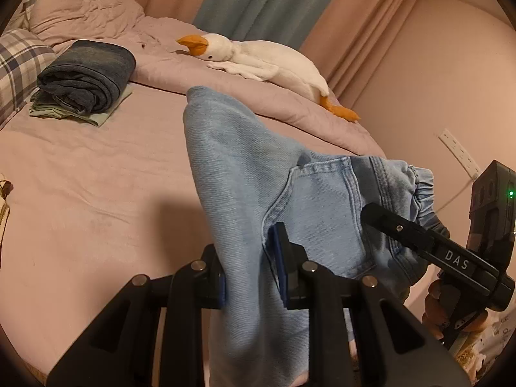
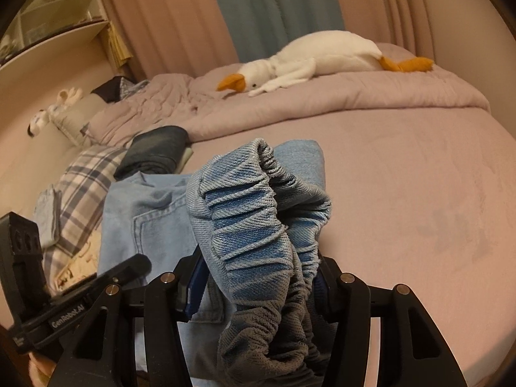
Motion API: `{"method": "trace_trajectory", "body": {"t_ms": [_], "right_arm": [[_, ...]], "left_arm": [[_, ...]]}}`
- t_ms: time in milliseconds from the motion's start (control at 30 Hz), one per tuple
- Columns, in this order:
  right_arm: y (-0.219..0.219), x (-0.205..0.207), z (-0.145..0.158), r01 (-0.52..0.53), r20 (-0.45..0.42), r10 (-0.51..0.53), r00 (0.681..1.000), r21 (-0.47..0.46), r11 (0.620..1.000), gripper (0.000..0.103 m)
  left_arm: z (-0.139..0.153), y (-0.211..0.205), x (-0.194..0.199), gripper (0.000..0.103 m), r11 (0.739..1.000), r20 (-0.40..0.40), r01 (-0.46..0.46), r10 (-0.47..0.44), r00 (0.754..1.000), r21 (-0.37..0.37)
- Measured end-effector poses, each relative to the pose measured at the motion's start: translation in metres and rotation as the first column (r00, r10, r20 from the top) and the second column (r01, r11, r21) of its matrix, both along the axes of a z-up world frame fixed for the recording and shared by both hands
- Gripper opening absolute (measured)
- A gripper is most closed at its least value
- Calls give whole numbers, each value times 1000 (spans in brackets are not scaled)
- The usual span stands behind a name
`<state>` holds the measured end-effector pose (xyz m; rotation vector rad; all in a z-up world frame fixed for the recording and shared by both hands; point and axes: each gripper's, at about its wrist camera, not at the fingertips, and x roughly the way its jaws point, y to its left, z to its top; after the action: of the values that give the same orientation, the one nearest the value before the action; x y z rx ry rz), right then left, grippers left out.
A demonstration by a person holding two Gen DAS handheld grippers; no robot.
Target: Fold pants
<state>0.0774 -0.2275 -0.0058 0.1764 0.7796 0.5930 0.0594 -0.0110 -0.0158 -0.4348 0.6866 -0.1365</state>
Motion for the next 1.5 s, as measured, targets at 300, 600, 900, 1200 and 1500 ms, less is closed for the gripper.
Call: {"method": "trace_trajectory", "body": {"t_ms": [300, 600, 900, 1200, 1500], "right_arm": [[10, 19, -24, -7, -45, 6, 999, -15, 1000, 56], [14, 35, -41, 7, -96, -13, 995, -64, 998, 56], [15, 48, -60, 26, -173, -39, 984, -76, 997, 57], [18, 55, -73, 28, -221, -51, 974, -105, 994, 57], [18, 63, -93, 51, -300, -98, 949, -161, 986, 65]], "left_arm": [[-24, 0, 30, 22, 999, -65, -16, 19, 998, 47], [-52, -6, 52, 23, 997, -128, -12, 22, 992, 76], [-74, -8, 72, 23, 997, -188, -6, 20, 982, 73], [-92, -7, 84, 24, 998, -241, -1, 18, 970, 70], [-104, -10, 82, 55, 989, -287, -28, 69, 955, 145]]}}
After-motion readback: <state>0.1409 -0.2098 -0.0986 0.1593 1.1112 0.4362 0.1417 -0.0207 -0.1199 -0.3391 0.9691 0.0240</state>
